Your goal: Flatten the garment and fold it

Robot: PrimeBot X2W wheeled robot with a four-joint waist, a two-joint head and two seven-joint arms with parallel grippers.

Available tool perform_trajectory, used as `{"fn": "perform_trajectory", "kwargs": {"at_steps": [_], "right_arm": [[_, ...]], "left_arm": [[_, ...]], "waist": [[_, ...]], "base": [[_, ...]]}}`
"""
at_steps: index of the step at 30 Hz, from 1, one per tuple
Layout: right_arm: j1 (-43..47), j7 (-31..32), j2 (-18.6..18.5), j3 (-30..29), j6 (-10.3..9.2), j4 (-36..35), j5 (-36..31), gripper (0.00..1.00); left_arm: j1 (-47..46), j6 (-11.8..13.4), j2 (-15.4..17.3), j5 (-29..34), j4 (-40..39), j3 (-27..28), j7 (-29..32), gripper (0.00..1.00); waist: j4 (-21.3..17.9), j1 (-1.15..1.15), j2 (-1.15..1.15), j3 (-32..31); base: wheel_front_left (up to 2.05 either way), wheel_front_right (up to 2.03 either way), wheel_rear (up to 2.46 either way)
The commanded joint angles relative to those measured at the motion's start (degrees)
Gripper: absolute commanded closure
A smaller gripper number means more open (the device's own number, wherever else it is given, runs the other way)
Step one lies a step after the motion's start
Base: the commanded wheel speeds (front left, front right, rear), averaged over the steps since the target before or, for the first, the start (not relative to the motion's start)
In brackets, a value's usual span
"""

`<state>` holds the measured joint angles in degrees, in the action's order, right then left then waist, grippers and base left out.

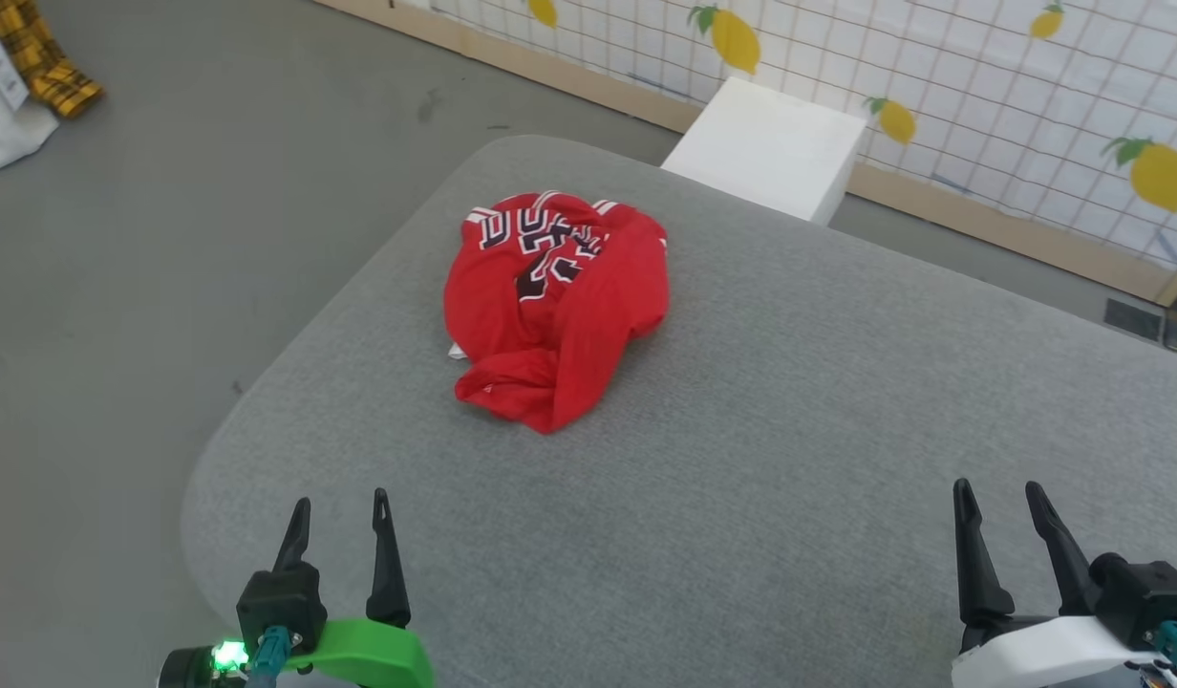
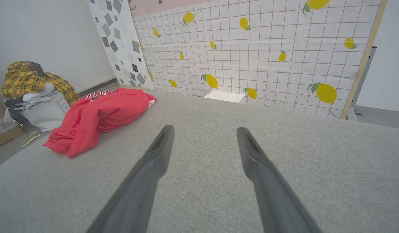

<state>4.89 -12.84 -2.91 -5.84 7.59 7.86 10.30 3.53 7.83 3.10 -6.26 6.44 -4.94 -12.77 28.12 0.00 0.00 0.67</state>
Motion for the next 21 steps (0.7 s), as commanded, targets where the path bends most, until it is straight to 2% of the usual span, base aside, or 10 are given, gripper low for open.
{"fn": "perform_trajectory", "kwargs": {"at_steps": [1, 6, 14, 21], "right_arm": [[0.67, -0.66, 0.02, -0.17, -0.09, 0.33, 0.64, 0.0], [0.76, -1.26, 0.03, -0.32, -0.09, 0.81, 0.92, 0.0], [0.91, -2.16, 0.03, -0.97, -0.1, 1.07, 0.92, 0.0], [0.42, -2.16, 0.03, -1.32, -0.1, 0.22, -0.9, 0.0]], "left_arm": [[0.94, 0.56, -0.17, -0.63, 0.14, -0.21, -0.73, 0.0], [1.12, 1.05, -0.19, -1.18, -0.04, -0.42, -1.33, 0.0], [-3.25, 0.3, -0.21, -1.68, 0.58, -1.62, -2.23, 0.0], [-15.24, -2.98, -0.22, -6.08, 4.5, -0.96, -2.23, 0.0]], "waist": [[0.85, 0.0, 0.0, -0.05], [1.65, 0.0, 0.0, 0.24], [2.35, 0.0, 0.0, 1.34], [-0.11, 0.0, 0.0, 4.16]], "base": [[0.0, 0.0, 0.0], [0.0, 0.0, 0.0], [0.0, 0.0, 0.0], [0.0, 0.0, 0.0]]}}
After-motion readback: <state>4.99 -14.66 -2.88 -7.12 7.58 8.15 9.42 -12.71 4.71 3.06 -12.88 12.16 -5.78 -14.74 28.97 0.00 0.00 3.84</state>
